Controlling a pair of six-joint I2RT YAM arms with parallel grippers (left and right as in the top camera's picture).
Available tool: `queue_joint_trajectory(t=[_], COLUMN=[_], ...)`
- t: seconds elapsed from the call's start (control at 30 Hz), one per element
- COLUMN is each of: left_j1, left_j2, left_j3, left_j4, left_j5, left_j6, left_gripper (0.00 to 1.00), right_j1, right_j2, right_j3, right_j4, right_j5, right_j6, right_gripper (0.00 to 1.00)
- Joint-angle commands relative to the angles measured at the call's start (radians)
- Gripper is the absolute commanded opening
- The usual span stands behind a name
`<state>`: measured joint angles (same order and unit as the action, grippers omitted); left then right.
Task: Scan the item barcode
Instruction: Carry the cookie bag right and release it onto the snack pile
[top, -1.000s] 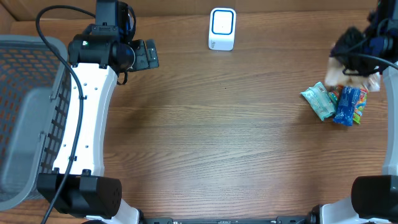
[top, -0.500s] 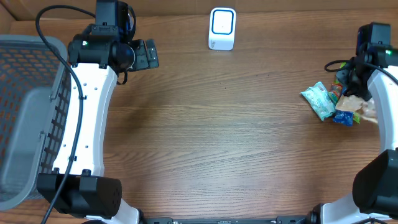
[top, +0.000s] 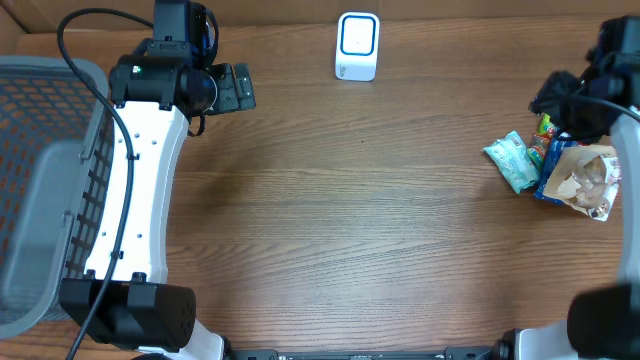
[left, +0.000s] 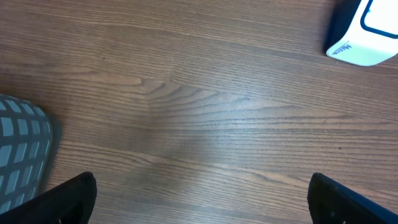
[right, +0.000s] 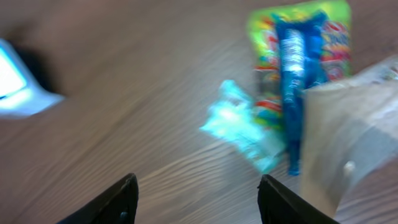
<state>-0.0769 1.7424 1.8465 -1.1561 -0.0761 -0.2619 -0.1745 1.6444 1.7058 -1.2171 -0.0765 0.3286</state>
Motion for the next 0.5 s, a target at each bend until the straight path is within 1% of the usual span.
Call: queue_joint_trajectory(t=[0.0, 0.03, 0.07, 0.1, 0.3, 0.47], left_j1=[-0.002, -0.002, -0.002, -0.002, -0.002, -0.002], left_j2=[0.004, 0.004, 0.004, 0.004, 0.004, 0.004], left_j3=[0.021, 0.021, 0.021, 0.021, 0.021, 0.021], left_j4=[0.002, 0.002, 0.002, 0.002, 0.002, 0.002], left_j5=[-0.005, -0.005, -0.005, -0.005, -0.005, -0.005], left_j6=[0.004, 0.004, 0.004, 0.004, 0.004, 0.004], left_gripper=[1.0, 1.0, 1.0, 1.0, 1.0, 1.0], right_j1=[0.026, 0.032, 0.043, 0.049, 0.062, 0.062], right_j2=[-0.18, -0.217, -0.282, -0.317, -0.512, -0.608], right_j3=[0.122, 0.142, 0.161, 0.161, 0.161, 0.161], right_j4=[-0.052, -0.076, -0.106, -0.116, -0.161, -0.238], right_j5=[-0.128, -0.128, -0.129, -0.137, -0.195, -0.195], right_j6=[-0.074, -0.071, -0.067, -0.067, -0.068, -0.068], right_gripper=[0.63, 0.64, 0.77, 1.0, 1.0, 1.0])
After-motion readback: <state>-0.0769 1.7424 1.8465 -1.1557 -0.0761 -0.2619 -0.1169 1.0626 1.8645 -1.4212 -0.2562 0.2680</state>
